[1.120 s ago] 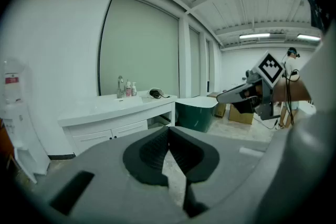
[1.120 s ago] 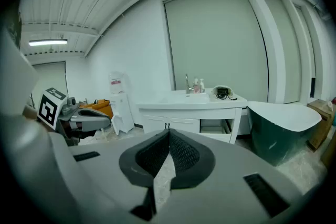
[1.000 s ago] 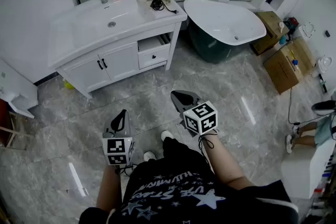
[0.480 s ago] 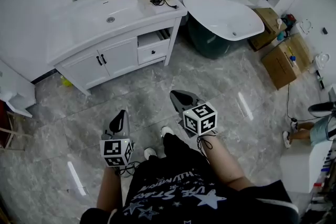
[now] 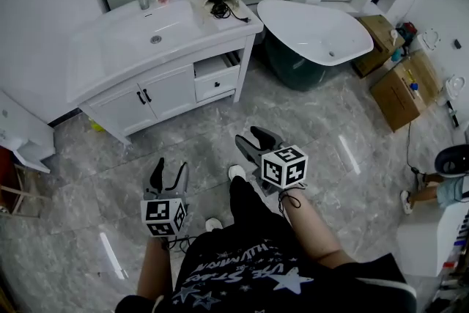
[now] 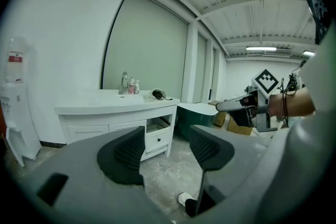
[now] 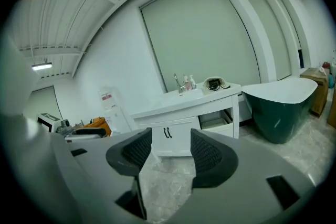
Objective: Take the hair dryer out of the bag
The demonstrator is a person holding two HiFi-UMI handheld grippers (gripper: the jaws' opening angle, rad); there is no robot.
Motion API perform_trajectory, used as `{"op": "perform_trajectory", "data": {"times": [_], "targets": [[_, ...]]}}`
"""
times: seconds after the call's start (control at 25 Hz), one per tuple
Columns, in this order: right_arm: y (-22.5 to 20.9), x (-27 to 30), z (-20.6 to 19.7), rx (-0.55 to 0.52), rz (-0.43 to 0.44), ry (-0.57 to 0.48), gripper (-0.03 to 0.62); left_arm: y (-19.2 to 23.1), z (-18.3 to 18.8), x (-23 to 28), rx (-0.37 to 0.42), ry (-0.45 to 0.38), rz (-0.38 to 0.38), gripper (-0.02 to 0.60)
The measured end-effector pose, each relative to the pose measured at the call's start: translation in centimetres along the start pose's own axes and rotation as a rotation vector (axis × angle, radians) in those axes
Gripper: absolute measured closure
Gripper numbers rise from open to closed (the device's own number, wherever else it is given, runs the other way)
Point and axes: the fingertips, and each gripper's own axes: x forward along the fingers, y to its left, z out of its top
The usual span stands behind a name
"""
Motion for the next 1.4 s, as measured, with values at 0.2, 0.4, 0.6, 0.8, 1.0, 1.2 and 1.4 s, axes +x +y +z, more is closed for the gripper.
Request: {"op": "perform_trajectory", "data": {"times": [0.2,0.4,0.6,0.8,1.0,1.2,1.4], "targets": [[-4.1,3.6,3.1,0.011,0.031,-0.021,0.372,0.8,1.8,4.8,-0.02,0.0,0.031,0.314],[-9.5,7.7,7.6,0.004,0.065,-0.028,0.372,0.8,5.4,11.9,-0.001,-0.012,0.049,0.314],[-14.9,11.8,12.3,-0.011,0.092,-0.036,0.372,0.8,8.5,18.9,0.004,-0.021,0.071,0.314],[-18.7,14.4,15.1,-0.015,0.127,-0.019,0.368,1.2,11.2,23.7,-0.021,-0.046,0.113,0.314],[-20.7,16.2,15.9,-0.021,0.155,0.006,0.367,0.6,12.1,26.7,-0.04,-0.041,0.123,0.314],[-21.5,18.1,15.9,0.006,0.168,0.023,0.367,0.9,12.8,29.0,-0.029,-0.022,0.11,0.314],[-22.9,20.0,16.4,0.018,0.153,0.028,0.367,2.7,13.8,32.6,-0.004,-0.02,0.09,0.316]]}}
